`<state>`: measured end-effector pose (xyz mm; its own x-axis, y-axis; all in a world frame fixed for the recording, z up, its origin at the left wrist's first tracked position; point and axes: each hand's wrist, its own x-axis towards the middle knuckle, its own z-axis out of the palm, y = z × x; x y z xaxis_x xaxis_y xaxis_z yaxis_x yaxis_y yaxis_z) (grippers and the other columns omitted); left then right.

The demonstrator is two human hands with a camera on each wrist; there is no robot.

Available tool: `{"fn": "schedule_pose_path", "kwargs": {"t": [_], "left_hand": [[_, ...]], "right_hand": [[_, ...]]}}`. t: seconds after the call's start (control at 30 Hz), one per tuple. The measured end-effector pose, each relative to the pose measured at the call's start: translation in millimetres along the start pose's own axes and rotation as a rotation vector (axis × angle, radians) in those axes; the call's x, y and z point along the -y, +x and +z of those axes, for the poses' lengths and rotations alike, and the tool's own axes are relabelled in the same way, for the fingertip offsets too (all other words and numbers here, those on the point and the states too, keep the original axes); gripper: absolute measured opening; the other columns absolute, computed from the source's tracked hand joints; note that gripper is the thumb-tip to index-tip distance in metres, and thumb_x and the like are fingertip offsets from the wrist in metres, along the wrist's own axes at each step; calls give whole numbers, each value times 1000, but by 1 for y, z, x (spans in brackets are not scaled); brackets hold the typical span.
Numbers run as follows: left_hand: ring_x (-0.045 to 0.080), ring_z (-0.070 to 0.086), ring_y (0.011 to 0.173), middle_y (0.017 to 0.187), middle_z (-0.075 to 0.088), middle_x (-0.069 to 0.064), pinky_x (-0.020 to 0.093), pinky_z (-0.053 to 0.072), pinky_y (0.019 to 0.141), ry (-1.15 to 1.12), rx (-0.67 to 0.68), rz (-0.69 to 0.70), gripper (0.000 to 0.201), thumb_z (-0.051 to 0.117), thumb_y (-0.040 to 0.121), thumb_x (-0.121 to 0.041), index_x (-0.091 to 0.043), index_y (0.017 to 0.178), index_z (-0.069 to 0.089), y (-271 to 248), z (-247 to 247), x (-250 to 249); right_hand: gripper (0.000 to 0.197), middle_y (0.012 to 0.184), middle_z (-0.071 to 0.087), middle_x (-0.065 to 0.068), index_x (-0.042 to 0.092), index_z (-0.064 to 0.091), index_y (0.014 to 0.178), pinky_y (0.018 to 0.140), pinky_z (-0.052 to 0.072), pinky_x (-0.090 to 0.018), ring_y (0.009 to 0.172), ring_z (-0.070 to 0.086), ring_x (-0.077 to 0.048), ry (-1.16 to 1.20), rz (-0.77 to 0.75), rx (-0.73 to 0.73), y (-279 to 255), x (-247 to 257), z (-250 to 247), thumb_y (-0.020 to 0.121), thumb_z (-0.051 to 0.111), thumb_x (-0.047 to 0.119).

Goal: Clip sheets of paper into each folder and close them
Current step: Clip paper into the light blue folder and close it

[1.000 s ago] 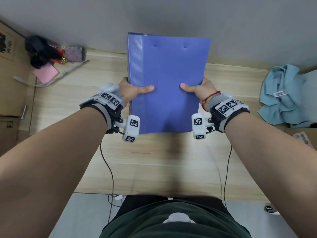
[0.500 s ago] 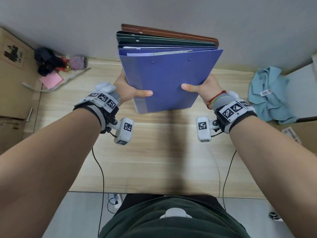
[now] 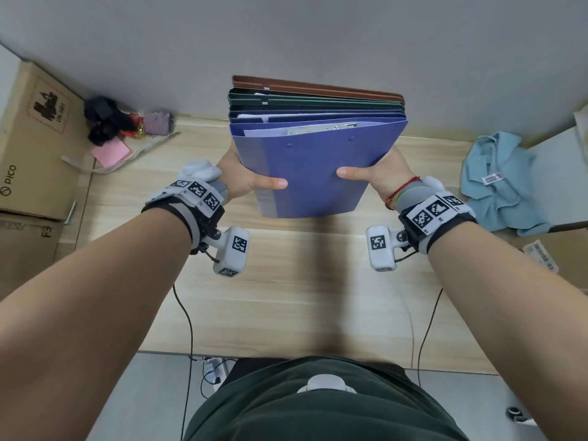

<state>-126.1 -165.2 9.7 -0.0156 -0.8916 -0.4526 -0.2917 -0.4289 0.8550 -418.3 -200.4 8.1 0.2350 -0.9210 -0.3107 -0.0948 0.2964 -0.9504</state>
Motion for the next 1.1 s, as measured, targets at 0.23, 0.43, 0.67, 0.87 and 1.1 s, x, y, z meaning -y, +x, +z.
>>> {"fn": "schedule_pose_path", "kwargs": {"t": [0.23, 0.43, 0.67, 0.87, 1.1], "left_hand": [[16, 60, 119, 128, 64, -5, 37, 48, 103, 133, -89, -69, 97, 96, 55, -27, -20, 138, 49, 0, 8, 16], [14, 66, 107, 114, 70, -8, 37, 52, 97, 175, -119, -65, 78, 91, 59, -42, -19, 127, 60, 1, 5, 28], [14, 65, 105, 116, 68, -9, 32, 50, 97, 184, 45, -297, 64, 86, 68, -46, -21, 123, 63, 15, -27, 32], [27, 57, 115, 130, 57, 4, 39, 52, 92, 302, 73, -545, 90, 77, 70, -62, -7, 136, 48, 33, -36, 61], [27, 68, 98, 117, 67, -1, 44, 52, 95, 375, 34, -610, 134, 70, 18, -92, -20, 129, 54, 75, -53, 99]], "right_hand": [[58, 117, 70, 0, 15, 63, 119, 99, 51, -40, 109, 67, -15, -153, 103, -57, -1, -19, -5, 67, 87, 5], [53, 115, 70, 1, 15, 64, 116, 96, 53, -34, 104, 67, -16, -239, 168, -123, 0, -28, 0, 68, 87, 15], [52, 110, 73, 5, 19, 67, 116, 91, 55, -41, 103, 69, -18, -223, 457, 6, 17, -35, 31, 69, 87, 15], [75, 105, 74, 9, 22, 67, 111, 89, 56, -44, 98, 70, -19, -303, 707, 8, 38, -68, 55, 44, 96, 36], [94, 102, 74, 2, 18, 68, 108, 90, 55, -45, 93, 72, -26, -374, 761, -76, 81, -91, 69, 20, 90, 44]]}}
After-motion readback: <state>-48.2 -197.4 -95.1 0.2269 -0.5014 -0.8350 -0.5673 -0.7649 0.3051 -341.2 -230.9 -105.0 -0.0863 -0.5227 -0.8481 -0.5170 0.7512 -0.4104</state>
